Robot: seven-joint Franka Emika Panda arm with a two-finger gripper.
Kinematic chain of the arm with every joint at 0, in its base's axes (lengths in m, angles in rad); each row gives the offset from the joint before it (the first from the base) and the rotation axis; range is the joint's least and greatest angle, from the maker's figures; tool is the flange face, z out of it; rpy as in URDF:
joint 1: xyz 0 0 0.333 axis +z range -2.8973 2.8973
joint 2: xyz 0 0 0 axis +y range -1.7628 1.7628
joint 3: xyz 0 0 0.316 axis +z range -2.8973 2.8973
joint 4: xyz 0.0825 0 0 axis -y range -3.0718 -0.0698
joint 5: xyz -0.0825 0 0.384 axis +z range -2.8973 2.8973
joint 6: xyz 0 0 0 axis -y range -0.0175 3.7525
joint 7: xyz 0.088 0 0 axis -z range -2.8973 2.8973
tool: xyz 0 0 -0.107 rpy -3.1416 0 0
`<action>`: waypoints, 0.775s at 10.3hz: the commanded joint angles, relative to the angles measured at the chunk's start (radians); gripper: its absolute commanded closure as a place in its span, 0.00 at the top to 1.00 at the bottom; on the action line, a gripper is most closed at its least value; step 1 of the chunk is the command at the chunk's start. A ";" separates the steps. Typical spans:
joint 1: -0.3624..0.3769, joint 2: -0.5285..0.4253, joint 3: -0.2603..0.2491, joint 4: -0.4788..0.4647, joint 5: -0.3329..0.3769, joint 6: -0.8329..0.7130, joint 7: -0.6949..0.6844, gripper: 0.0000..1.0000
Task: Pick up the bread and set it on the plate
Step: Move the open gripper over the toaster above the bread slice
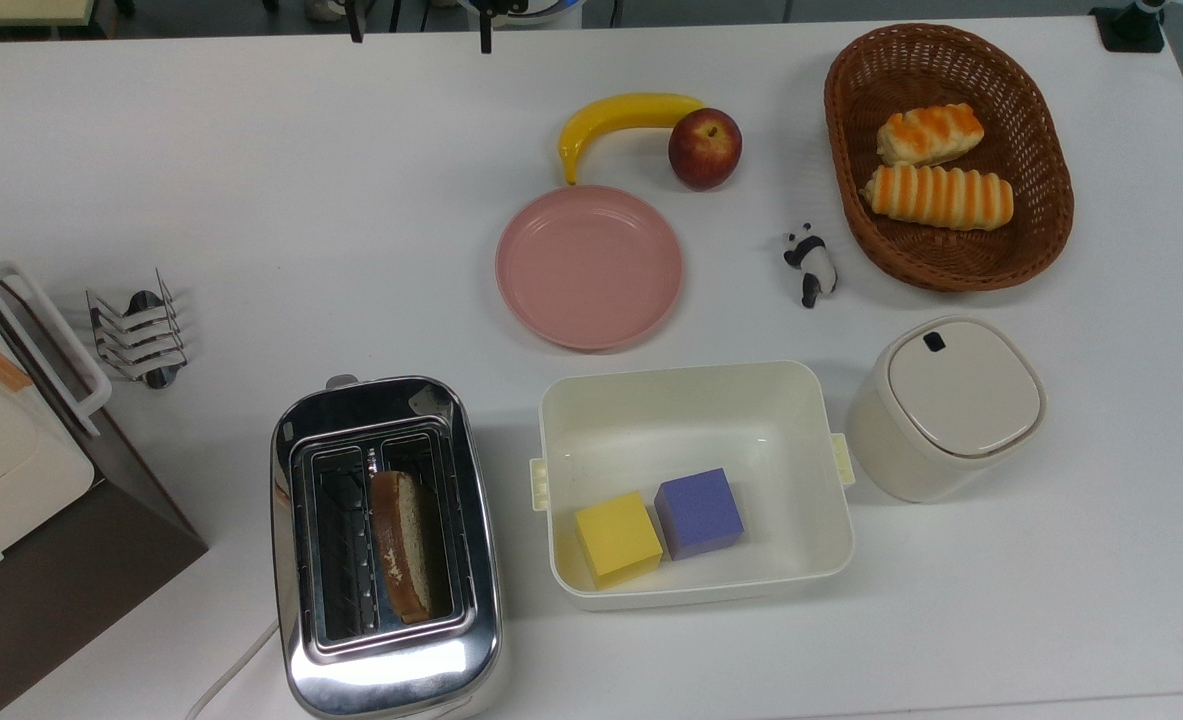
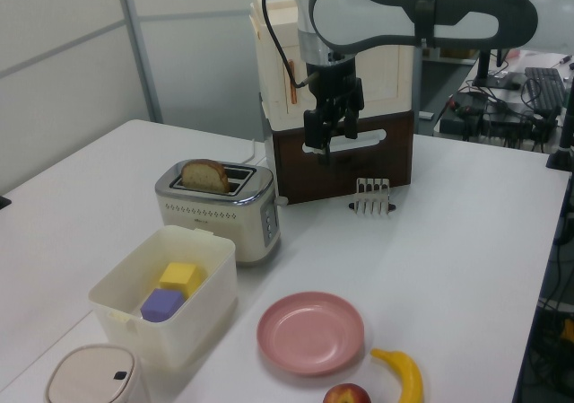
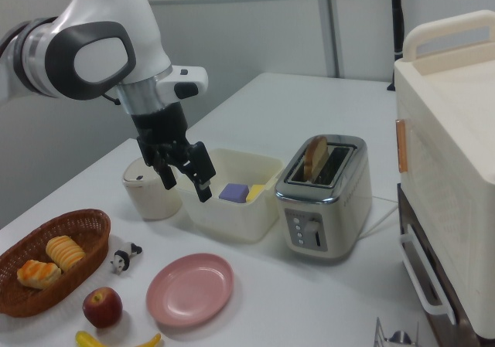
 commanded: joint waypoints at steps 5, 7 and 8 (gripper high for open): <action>0.005 0.012 -0.008 -0.026 0.008 0.100 -0.061 1.00; 0.005 0.043 -0.006 -0.024 0.007 0.197 -0.062 1.00; 0.002 0.061 -0.006 -0.023 0.007 0.244 -0.062 1.00</action>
